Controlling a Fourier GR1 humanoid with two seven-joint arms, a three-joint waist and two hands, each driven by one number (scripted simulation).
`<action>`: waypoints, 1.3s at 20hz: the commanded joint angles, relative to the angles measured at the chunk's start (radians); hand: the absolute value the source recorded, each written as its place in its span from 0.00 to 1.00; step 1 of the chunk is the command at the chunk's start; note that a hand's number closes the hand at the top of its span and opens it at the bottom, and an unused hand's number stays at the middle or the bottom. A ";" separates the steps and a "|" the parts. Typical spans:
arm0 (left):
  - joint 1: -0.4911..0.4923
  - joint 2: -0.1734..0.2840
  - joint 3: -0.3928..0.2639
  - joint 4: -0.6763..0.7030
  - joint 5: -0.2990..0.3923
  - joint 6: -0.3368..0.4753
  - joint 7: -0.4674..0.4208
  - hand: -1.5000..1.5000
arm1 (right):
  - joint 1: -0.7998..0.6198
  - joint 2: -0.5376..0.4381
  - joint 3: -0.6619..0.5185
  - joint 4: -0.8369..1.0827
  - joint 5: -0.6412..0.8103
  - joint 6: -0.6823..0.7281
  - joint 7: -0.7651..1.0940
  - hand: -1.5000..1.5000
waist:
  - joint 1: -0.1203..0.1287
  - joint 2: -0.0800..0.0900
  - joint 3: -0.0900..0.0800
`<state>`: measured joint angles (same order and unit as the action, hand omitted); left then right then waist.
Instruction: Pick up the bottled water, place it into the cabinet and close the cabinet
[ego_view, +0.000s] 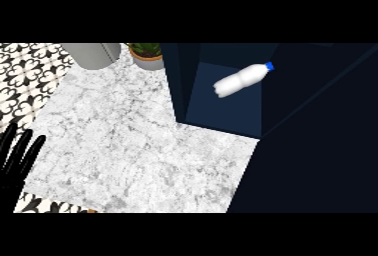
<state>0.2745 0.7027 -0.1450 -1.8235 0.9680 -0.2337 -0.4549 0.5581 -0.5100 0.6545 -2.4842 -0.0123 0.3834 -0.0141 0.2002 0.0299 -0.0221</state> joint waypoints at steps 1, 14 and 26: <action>-0.005 0.013 0.001 -0.002 0.006 -0.023 0.009 0.00 | -0.107 0.014 0.122 -0.028 0.023 0.049 0.105 1.00 | 0.031 0.008 -0.003; -0.020 0.043 0.037 0.033 0.031 -0.050 0.023 0.00 | -0.286 -0.011 0.079 -0.010 0.003 0.104 0.184 1.00 | 0.039 0.003 -0.010; -0.024 0.049 0.050 0.045 0.046 -0.077 0.022 0.00 | -0.312 0.074 0.071 0.042 -0.080 0.074 0.207 1.00 | 0.047 0.027 -0.007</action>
<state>0.2515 0.7516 -0.0983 -1.7855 1.0075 -0.3025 -0.4321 0.2705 -0.5202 0.6280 -2.4678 -0.0389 0.4970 0.1271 0.2405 0.0413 -0.0323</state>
